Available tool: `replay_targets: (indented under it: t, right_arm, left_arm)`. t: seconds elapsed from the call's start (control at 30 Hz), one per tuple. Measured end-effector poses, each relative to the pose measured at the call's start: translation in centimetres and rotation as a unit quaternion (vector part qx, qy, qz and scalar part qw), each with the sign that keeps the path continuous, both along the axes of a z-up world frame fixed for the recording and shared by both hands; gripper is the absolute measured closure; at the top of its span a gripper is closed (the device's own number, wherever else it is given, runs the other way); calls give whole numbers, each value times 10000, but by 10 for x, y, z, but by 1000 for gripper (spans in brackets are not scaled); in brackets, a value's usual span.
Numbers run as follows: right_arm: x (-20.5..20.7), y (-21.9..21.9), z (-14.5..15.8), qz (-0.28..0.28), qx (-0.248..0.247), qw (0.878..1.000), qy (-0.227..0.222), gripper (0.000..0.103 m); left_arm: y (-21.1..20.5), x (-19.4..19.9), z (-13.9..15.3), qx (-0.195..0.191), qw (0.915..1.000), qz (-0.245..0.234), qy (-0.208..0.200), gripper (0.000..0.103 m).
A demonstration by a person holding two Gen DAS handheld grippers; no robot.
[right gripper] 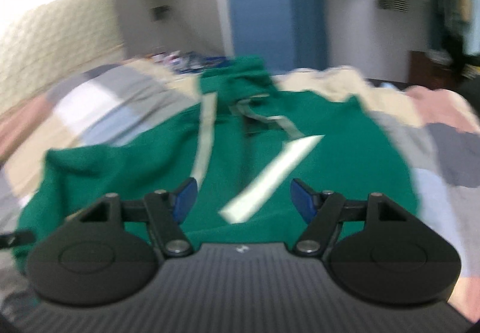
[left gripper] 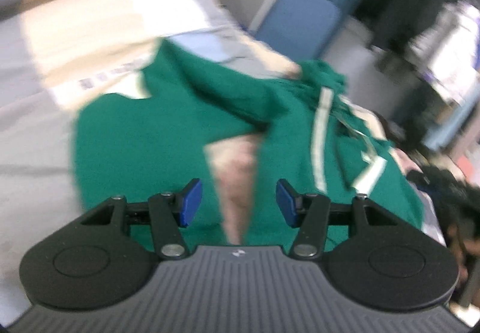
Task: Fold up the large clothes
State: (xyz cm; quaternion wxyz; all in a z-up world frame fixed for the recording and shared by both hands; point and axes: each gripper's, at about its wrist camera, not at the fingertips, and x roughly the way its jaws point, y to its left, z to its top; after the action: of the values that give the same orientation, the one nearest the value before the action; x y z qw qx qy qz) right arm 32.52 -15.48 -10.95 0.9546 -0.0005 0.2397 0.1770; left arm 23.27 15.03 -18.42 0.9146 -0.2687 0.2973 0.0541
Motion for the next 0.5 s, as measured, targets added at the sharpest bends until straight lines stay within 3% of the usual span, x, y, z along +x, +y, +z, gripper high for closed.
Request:
replay_targets:
  t: [0.13,0.27,0.4,0.5]
  right_arm:
    - [-11,42,-7,544,-264,9981,74,33]
    - [-17,65,-17,794,-596,9949,198,33]
    - [-11,71,-24,663,-756,9940,431,33]
    - [-5,65,-30,377,-827,9930,757,33]
  left_arm:
    - [38,-6,-11,-313,9971,664,207,43]
    - [68,-15,-27,-626,9870,1424,397,43]
    - [76,-9,-40,-819,9833,1536,533,42]
    - [75,-5,-42,-921,9830,1511,484,34]
